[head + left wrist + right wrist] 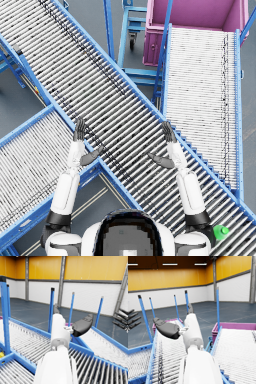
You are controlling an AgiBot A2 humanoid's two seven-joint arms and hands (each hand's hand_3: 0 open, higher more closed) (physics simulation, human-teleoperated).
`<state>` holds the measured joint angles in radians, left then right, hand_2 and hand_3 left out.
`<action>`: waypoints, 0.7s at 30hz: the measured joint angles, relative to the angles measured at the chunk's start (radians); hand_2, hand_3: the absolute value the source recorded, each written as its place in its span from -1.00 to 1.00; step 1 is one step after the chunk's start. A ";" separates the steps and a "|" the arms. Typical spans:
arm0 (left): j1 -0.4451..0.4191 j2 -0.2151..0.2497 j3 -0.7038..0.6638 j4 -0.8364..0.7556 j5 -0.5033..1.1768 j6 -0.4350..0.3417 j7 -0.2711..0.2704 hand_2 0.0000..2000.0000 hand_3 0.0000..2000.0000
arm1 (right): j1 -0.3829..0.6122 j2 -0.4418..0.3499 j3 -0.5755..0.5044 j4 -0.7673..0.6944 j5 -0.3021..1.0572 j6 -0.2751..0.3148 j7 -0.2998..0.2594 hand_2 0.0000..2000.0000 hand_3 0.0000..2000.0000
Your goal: Pick up the oil and place it on the left assembly line, put the cola on the right, and keep Sprite still
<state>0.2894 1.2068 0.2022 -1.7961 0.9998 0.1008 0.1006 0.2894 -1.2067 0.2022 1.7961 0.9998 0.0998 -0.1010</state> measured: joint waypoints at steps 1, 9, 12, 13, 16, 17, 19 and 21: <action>0.000 0.000 0.000 0.000 0.000 0.000 0.000 -1.00 -1.00 | 0.000 0.000 0.000 0.000 0.000 0.000 0.000 -1.00 -1.00; 0.000 0.000 0.000 0.000 0.000 0.000 0.000 -1.00 -1.00 | 0.000 0.000 0.000 0.000 0.000 0.000 0.000 -1.00 -1.00; 0.000 0.000 0.000 0.000 0.000 0.000 0.000 -1.00 -1.00 | 0.000 0.000 0.000 0.000 0.000 0.000 0.000 -1.00 -1.00; 0.000 0.000 0.000 0.000 0.000 0.000 0.000 -1.00 -1.00 | 0.000 0.000 0.000 0.000 0.000 0.000 0.000 -1.00 -1.00; 0.000 0.000 0.000 0.000 0.000 0.000 0.000 -1.00 -1.00 | 0.000 0.000 0.000 0.000 0.000 0.000 0.000 -1.00 -1.00; 0.000 0.000 0.000 0.000 0.000 0.000 0.000 -1.00 -1.00 | 0.000 0.000 0.000 0.000 0.000 0.000 0.000 -1.00 -1.00; 0.000 0.000 0.000 0.000 0.000 0.000 0.000 -1.00 -1.00 | 0.000 0.000 0.000 0.000 0.000 0.000 0.000 -1.00 -1.00; 0.000 0.000 0.000 0.000 0.000 0.000 0.000 -1.00 -1.00 | 0.000 0.000 0.000 0.000 0.000 0.000 0.000 -1.00 -1.00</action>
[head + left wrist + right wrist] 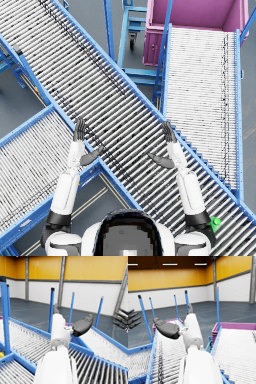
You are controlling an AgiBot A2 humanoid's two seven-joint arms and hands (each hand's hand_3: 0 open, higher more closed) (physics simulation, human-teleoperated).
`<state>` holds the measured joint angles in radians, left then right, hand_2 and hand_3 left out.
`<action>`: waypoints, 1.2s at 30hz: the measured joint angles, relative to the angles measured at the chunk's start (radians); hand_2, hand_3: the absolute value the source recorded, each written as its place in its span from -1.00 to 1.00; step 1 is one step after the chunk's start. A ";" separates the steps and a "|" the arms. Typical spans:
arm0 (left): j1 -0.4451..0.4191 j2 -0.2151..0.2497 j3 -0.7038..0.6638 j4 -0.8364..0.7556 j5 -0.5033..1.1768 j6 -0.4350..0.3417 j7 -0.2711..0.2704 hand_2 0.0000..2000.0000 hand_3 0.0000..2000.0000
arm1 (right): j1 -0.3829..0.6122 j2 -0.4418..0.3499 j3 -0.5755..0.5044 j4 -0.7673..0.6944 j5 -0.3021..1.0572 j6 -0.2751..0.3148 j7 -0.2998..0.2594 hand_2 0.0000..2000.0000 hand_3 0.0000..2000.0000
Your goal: Pick up the oil and place it on the left assembly line, put the cola on the right, and keep Sprite still
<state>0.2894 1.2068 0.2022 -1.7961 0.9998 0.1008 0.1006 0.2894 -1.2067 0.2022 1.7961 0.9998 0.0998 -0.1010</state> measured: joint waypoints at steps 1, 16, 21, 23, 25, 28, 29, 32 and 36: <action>0.000 0.000 0.000 0.000 0.000 0.000 0.000 -1.00 -1.00 | 0.000 0.000 0.000 0.000 0.000 0.000 0.000 -1.00 -1.00; 0.000 0.000 0.000 0.000 0.000 0.000 0.000 -1.00 -1.00 | 0.000 0.000 0.000 0.000 0.000 0.000 0.000 -1.00 -1.00; 0.000 0.000 0.000 0.000 0.000 0.000 0.000 -1.00 -1.00 | 0.000 0.000 0.000 0.000 0.000 0.000 0.000 -1.00 -1.00; 0.000 0.000 0.000 0.000 0.000 0.000 0.000 -1.00 -1.00 | 0.000 0.000 0.000 0.000 0.000 0.000 0.000 -1.00 -1.00; 0.000 0.000 0.000 0.000 0.000 0.000 0.000 -1.00 -1.00 | 0.000 0.000 0.000 0.000 0.000 0.000 0.000 -1.00 -1.00; 0.000 0.000 0.000 0.000 0.000 0.000 0.000 -1.00 -1.00 | 0.000 0.000 0.000 0.000 0.000 0.000 0.000 -1.00 -1.00; 0.000 0.000 0.000 0.000 0.000 0.000 0.000 -1.00 -1.00 | 0.000 0.000 0.000 0.000 0.000 0.000 0.000 -1.00 -1.00; 0.000 0.000 0.000 0.000 0.000 0.000 0.000 -1.00 -1.00 | 0.000 0.000 0.000 0.000 0.000 0.000 0.000 -1.00 -1.00; 0.000 0.000 0.000 0.000 0.000 0.000 0.000 -1.00 -1.00 | 0.000 0.000 0.000 0.000 0.000 0.000 0.000 -1.00 -1.00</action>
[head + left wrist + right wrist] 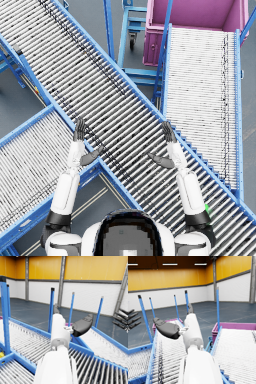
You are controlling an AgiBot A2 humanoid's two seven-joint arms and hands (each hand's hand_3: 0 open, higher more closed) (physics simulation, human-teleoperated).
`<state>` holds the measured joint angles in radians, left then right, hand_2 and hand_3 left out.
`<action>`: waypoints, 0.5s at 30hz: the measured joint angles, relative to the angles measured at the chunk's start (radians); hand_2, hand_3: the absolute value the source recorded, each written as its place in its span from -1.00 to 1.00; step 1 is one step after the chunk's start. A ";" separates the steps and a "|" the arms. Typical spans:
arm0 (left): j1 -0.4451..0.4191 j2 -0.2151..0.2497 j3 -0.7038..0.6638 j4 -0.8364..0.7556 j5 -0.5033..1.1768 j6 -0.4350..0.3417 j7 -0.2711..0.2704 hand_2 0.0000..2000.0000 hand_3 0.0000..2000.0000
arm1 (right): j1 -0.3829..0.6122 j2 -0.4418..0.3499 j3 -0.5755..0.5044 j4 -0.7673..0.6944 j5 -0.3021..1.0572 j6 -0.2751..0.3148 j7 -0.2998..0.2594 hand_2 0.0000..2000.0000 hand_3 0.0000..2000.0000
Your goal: Pick up the oil and place it on the left assembly line, put the cola on the right, and keep Sprite still
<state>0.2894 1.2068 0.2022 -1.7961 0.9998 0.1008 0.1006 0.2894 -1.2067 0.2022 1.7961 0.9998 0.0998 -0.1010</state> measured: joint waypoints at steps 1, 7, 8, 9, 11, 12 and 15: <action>0.000 0.000 0.000 0.000 0.000 0.000 0.000 -1.00 -1.00 | 0.000 0.000 0.000 0.000 0.000 0.000 0.000 -1.00 -1.00; 0.000 0.000 0.000 0.000 0.000 0.000 0.000 -1.00 -1.00 | 0.000 0.000 0.000 0.000 0.000 0.000 0.000 -1.00 -1.00; 0.000 0.000 0.000 0.000 0.000 0.000 0.000 -1.00 -1.00 | 0.000 0.000 0.000 0.000 0.000 0.000 0.000 -1.00 -1.00; 0.000 0.000 0.000 0.000 0.000 0.000 0.000 -1.00 -1.00 | 0.000 0.000 0.000 0.000 0.000 0.000 0.000 -1.00 -1.00; 0.000 0.000 0.000 0.000 0.000 0.000 0.000 -1.00 -1.00 | 0.000 0.000 0.000 0.000 0.000 0.000 0.000 -1.00 -1.00; 0.000 0.000 0.000 0.000 0.000 0.000 0.000 -1.00 -1.00 | 0.000 0.000 0.000 0.000 0.000 0.000 0.000 -1.00 -1.00; 0.000 0.000 0.000 0.000 0.000 0.000 0.000 -1.00 -1.00 | 0.000 0.000 0.000 0.000 0.000 0.000 0.000 -1.00 -1.00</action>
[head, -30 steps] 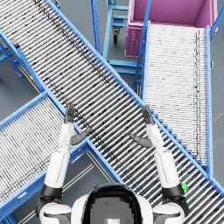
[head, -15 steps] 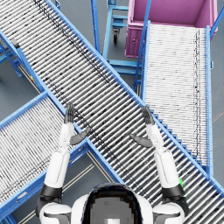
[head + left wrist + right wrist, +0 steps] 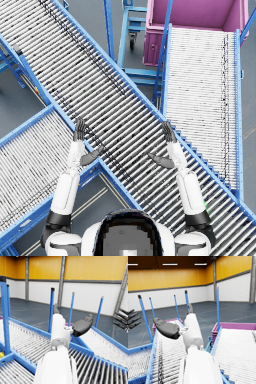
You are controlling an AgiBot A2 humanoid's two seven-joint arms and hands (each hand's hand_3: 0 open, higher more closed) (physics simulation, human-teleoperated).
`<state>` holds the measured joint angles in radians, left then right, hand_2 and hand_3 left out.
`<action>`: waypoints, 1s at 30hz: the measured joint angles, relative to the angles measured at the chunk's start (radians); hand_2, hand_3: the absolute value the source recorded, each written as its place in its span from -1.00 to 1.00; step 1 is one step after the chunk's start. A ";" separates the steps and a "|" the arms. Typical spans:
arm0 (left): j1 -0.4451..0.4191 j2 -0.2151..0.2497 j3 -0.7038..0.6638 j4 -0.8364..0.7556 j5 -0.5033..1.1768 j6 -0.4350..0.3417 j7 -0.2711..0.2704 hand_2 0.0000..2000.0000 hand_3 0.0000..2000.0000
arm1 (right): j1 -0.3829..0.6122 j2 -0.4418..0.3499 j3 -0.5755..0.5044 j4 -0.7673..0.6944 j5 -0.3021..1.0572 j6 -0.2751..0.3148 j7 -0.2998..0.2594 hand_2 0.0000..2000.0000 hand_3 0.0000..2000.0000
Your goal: Pick up the oil and place it on the left assembly line, put the cola on the right, and keep Sprite still
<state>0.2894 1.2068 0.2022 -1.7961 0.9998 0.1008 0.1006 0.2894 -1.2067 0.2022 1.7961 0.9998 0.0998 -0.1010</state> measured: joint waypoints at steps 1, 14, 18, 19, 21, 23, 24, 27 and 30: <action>0.000 0.000 0.000 0.000 0.000 0.000 0.000 -1.00 -1.00 | 0.000 0.000 0.000 0.000 0.000 0.000 0.000 -1.00 -1.00; 0.077 0.068 -0.060 0.003 0.000 -0.098 -0.098 -1.00 -1.00 | 0.068 -0.064 -0.070 0.014 0.000 -0.097 0.098 -1.00 -1.00; 0.112 0.088 -0.100 -0.002 0.177 -0.100 -0.100 -1.00 -1.00 | 0.090 -0.080 -0.113 0.013 0.132 -0.099 0.100 -1.00 -1.00; 0.121 0.093 -0.111 -0.004 0.222 -0.100 -0.100 -1.00 -1.00 | 0.094 -0.083 -0.123 0.016 0.177 -0.099 0.100 -1.00 -1.00; 0.138 0.100 -0.131 -0.006 0.311 -0.101 -0.100 -1.00 -1.00 | 0.102 -0.089 -0.142 0.022 0.266 -0.100 0.101 -1.00 -1.00; 0.160 0.107 -0.157 -0.001 0.400 -0.101 -0.100 -1.00 -1.00 | 0.111 -0.094 -0.164 0.027 0.356 -0.100 0.101 -1.00 -1.00; 0.171 0.109 -0.171 0.002 0.445 -0.101 -0.101 -1.00 -1.00 | 0.116 -0.096 -0.177 0.029 0.400 -0.100 0.101 -1.00 -1.00; 0.213 0.115 -0.205 0.007 0.517 -0.101 -0.101 -1.00 -1.00 | 0.138 -0.100 -0.216 0.032 0.472 -0.100 0.101 -1.00 -1.00; 0.243 0.119 -0.228 0.015 0.543 -0.101 -0.101 -1.00 -1.00 | 0.154 -0.103 -0.251 0.028 0.498 -0.100 0.101 -1.00 -1.00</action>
<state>0.5328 1.3257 -0.0263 -1.7808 1.5429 0.0000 0.0000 0.4433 -1.3099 -0.0491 1.8245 1.4982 0.0000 0.0000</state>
